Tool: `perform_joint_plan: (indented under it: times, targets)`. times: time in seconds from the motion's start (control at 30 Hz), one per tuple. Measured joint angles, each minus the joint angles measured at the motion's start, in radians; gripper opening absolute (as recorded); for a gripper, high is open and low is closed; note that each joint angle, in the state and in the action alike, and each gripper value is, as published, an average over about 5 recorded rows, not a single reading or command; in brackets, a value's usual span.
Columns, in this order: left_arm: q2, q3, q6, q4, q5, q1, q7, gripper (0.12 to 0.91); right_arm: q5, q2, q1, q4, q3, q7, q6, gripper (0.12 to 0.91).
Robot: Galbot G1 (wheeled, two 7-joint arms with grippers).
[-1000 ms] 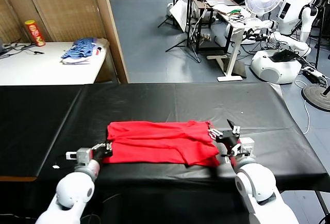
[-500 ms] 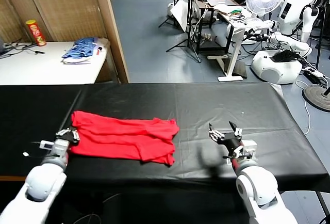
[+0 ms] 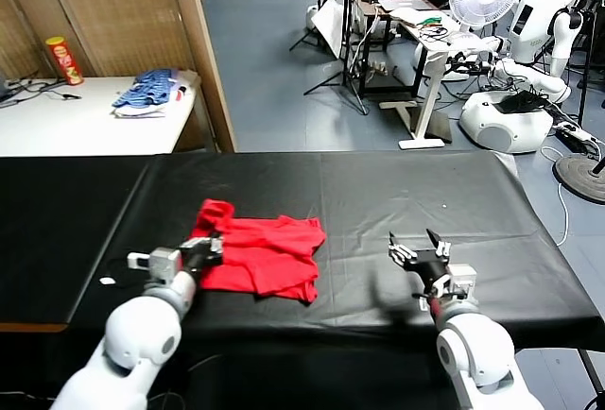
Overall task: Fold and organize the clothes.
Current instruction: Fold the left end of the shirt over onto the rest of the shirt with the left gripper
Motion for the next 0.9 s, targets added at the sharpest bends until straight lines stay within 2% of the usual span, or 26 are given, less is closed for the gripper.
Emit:
perform_joint_plan:
  times: [0.17,0.33,0.57,0.73,0.83,0.9]
  targets:
    - [-0.06,0.045,0.007,-0.009,-0.028,-0.013,-0.013,0.144,-0.007,0.011,0.004,-0.008,-0.006,0.0,0.001,0.798]
    - [-0.115,0.086,-0.003,-0.004,0.002,-0.026,-0.015,0.144,-0.011,0.016,0.007,-0.015,-0.007,-0.001,0.002,0.798]
    - [-0.18,0.127,-0.052,0.042,0.105,-0.027,0.019,0.144,-0.012,0.013,0.006,-0.018,-0.009,-0.01,0.004,0.798]
    - [-0.219,0.141,-0.069,0.083,0.164,-0.021,0.038,0.157,-0.013,0.002,0.017,-0.026,-0.025,-0.04,0.011,0.798]
    - [-0.237,0.145,-0.09,0.1,0.176,-0.017,0.06,0.259,-0.013,-0.006,0.032,-0.035,-0.042,-0.064,0.022,0.798]
    - [-0.249,0.147,-0.108,0.105,0.163,-0.012,0.07,0.359,-0.011,-0.012,0.043,-0.043,-0.058,-0.077,0.029,0.798]
